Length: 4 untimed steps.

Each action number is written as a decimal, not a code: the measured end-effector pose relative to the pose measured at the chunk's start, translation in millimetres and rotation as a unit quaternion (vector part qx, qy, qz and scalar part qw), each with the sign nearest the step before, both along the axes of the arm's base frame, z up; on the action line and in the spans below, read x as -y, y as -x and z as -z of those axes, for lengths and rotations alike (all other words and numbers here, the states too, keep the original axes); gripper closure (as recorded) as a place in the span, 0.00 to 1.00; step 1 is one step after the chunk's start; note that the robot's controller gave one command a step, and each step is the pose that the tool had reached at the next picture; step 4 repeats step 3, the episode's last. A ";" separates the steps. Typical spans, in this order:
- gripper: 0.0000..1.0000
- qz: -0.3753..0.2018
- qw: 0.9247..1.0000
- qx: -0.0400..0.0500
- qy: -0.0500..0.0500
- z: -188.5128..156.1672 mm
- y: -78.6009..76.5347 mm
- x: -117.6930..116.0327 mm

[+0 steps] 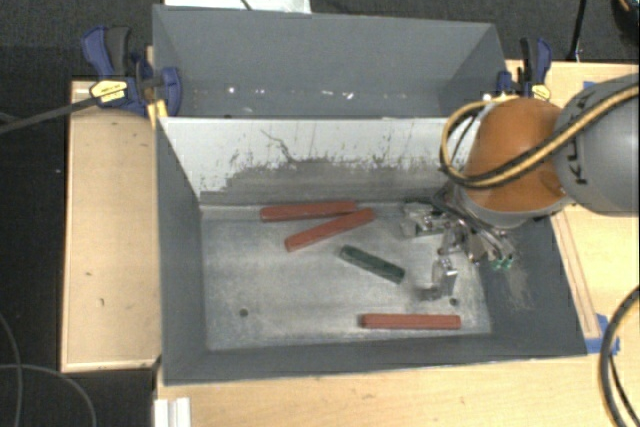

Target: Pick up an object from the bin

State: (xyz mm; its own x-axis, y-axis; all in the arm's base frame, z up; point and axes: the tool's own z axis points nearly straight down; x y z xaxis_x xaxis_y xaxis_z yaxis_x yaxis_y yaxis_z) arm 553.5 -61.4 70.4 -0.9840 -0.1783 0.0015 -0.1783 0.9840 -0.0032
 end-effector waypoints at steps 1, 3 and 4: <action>0.00 -0.063 0.998 0.003 -0.003 -0.3 -11.8 -52.5; 1.00 -0.078 0.997 0.005 -0.001 -163.1 24.2 -44.4; 1.00 -0.078 0.997 0.005 -0.001 -163.1 24.2 -44.4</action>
Offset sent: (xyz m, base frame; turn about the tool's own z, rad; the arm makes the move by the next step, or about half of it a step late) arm 0.0105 0.0501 -0.0004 -0.1276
